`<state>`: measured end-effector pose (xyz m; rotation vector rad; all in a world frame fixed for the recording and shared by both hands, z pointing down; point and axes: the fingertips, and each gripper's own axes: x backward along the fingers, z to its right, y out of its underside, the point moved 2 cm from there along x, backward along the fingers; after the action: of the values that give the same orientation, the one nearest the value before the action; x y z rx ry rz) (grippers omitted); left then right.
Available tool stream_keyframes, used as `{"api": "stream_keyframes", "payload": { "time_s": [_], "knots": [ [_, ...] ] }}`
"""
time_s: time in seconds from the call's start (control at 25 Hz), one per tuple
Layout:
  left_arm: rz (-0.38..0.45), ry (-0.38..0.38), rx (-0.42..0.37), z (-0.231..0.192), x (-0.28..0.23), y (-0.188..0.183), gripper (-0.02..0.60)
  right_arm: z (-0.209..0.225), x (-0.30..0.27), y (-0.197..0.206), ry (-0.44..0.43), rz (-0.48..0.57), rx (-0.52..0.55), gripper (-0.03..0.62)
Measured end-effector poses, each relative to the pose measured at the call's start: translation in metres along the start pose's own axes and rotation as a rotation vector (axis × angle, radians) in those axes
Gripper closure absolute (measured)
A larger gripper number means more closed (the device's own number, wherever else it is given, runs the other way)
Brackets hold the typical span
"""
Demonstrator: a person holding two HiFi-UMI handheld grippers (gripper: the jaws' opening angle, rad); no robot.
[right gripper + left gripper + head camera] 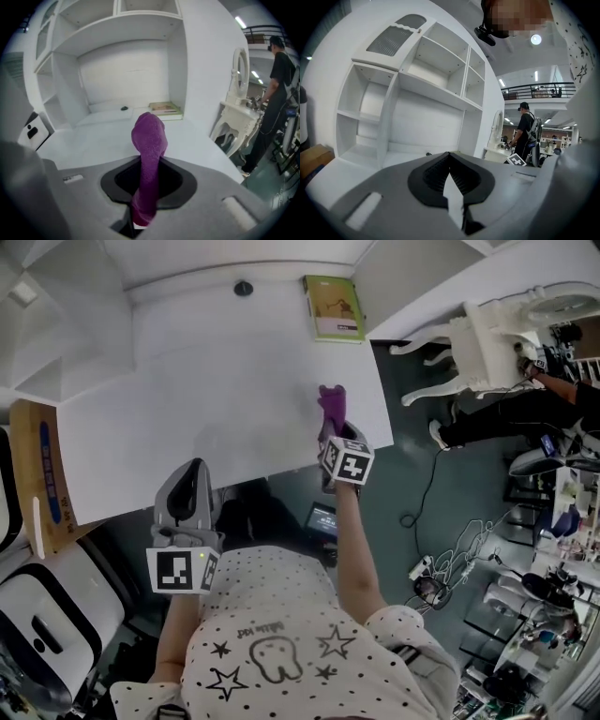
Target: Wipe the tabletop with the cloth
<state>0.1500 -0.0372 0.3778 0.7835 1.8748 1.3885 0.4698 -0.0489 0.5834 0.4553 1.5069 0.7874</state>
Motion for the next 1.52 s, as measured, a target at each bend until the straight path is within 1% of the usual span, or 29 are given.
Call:
{"api": "stream_keyframes", "payload": {
  "time_s": [0.12, 0.2, 0.32, 0.44, 0.68, 0.88, 1.16, 1.28, 1.52],
  "knots": [
    [0.006, 0.006, 0.007, -0.007, 0.019, 0.003, 0.586, -0.063, 0.009, 0.015, -0.093, -0.003, 0.010, 0.525],
    [0.010, 0.000, 0.010, -0.013, 0.033, 0.004, 0.586, -0.096, 0.012, 0.023, -0.142, -0.007, 0.019, 0.525],
    [0.014, -0.016, 0.011, -0.021, 0.050, 0.006, 0.587, -0.128, 0.014, 0.031, -0.175, -0.012, 0.060, 0.525],
    [0.022, -0.040, 0.013, -0.026, 0.064, 0.007, 0.586, -0.145, 0.011, 0.043, -0.191, -0.036, 0.106, 0.525],
    [0.037, -0.082, 0.010, -0.026, 0.077, 0.009, 0.586, -0.158, -0.006, 0.066, -0.212, -0.099, 0.177, 0.525],
    [0.044, -0.114, 0.022, -0.026, 0.072, 0.006, 0.586, -0.158, -0.015, 0.076, -0.223, -0.119, 0.193, 0.525],
    [0.054, -0.057, 0.032, 0.005, 0.044, 0.002, 0.586, -0.156, -0.016, 0.073, -0.265, -0.119, 0.186, 0.525],
    [0.054, -0.057, 0.031, 0.009, 0.038, 0.001, 0.586, -0.151, -0.017, 0.073, -0.284, -0.122, 0.174, 0.525],
    [0.050, -0.064, 0.032, 0.016, 0.031, 0.003, 0.587, -0.146, -0.017, 0.072, -0.303, -0.127, 0.209, 0.525]
  ]
}}
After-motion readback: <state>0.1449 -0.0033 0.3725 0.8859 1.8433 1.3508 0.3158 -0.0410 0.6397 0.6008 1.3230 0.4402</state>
